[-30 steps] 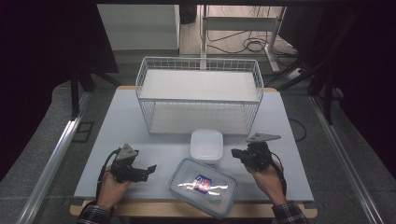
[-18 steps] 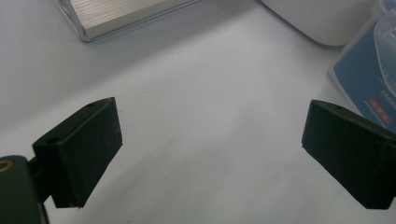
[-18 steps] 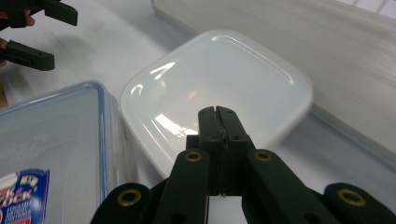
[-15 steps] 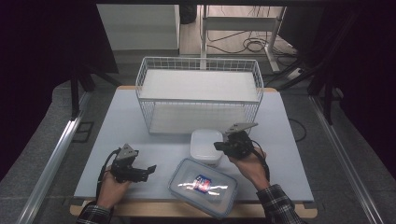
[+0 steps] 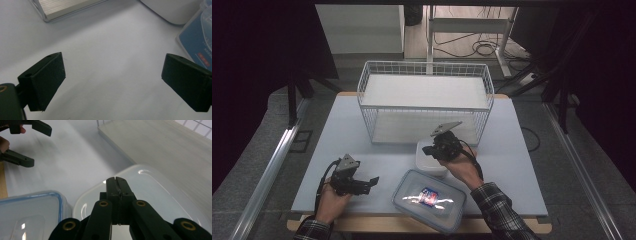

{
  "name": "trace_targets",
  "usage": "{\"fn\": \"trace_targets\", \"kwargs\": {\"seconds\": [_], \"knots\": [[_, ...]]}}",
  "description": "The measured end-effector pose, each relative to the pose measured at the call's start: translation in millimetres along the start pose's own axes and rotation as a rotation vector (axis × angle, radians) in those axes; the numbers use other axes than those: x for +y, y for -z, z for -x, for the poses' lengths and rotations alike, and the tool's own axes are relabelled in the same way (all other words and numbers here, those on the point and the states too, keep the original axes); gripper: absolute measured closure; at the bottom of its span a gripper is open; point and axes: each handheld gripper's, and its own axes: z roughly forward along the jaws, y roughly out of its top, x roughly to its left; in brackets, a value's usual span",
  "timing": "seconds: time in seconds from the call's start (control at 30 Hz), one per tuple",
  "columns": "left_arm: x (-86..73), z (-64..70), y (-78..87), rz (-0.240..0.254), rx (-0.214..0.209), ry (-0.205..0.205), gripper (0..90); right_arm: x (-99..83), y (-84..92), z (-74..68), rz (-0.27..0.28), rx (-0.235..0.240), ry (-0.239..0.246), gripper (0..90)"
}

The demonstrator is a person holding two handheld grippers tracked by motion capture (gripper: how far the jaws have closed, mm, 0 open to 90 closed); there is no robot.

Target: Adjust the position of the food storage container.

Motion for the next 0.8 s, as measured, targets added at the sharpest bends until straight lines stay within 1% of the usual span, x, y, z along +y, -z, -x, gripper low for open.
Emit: {"fn": "trace_targets", "kwargs": {"seconds": [0.07, 0.1, 0.13, 0.17, 0.2, 0.3, 0.37, 0.4, 0.47, 0.53, 0.6, 0.63, 0.8], "knots": [[0.0, 0.0, 0.0, -0.001, 0.0, -0.001, 5.1, 4.4, -6.9, -1.1, -0.004, 0.017, 0.011, 89.4], [0.0, 0.0, 0.0, -0.002, 0.0, 0.0, 5.1, 6.1, -10.3, -2.1, -0.011, 0.017, 0.021, 89.4], [-0.1, 0.0, 0.0, -0.002, 0.0, -0.001, 5.1, 8.8, -16.0, -3.5, -0.02, 0.015, 0.041, 89.4], [-0.1, 0.0, 0.0, -0.002, 0.0, -0.001, 5.1, 8.8, -16.0, -3.5, -0.02, 0.015, 0.041, 89.4], [-0.1, -0.1, -0.1, -0.003, 0.0, -0.001, 5.1, 11.7, -21.4, -4.7, -0.029, 0.017, 0.052, 89.4], [-0.1, -0.1, -0.2, -0.006, -0.001, -0.002, 5.2, 16.1, -28.9, -6.9, -0.042, 0.022, 0.064, 89.4], [-0.1, 0.0, -0.2, -0.006, -0.001, -0.002, 5.2, 17.6, -31.0, -7.8, -0.046, 0.021, 0.071, 89.4], [-0.1, -0.1, -0.3, -0.006, -0.001, -0.002, 5.2, 19.9, -35.4, -9.8, -0.054, 0.023, 0.087, 89.4], [-0.1, 0.0, -0.3, -0.007, -0.001, -0.003, 5.2, 20.8, -39.0, -11.3, -0.069, 0.02, 0.098, 89.4], [-0.1, 0.0, -0.2, -0.007, -0.001, -0.003, 5.2, 20.6, -41.0, -11.6, -0.076, 0.019, 0.1, 89.3], [-0.2, 0.0, -0.1, -0.008, 0.0, -0.003, 5.2, 19.0, -43.7, -9.5, -0.076, 0.033, 0.081, 89.4], [-0.2, 0.0, -0.1, -0.008, 0.0, -0.003, 5.2, 19.0, -43.5, -8.8, -0.077, 0.034, 0.083, 89.4], [-0.2, 0.1, -0.2, -0.009, 0.0, -0.003, 5.2, 17.8, -39.9, -8.0, -0.092, 0.016, 0.089, 89.4]]}}
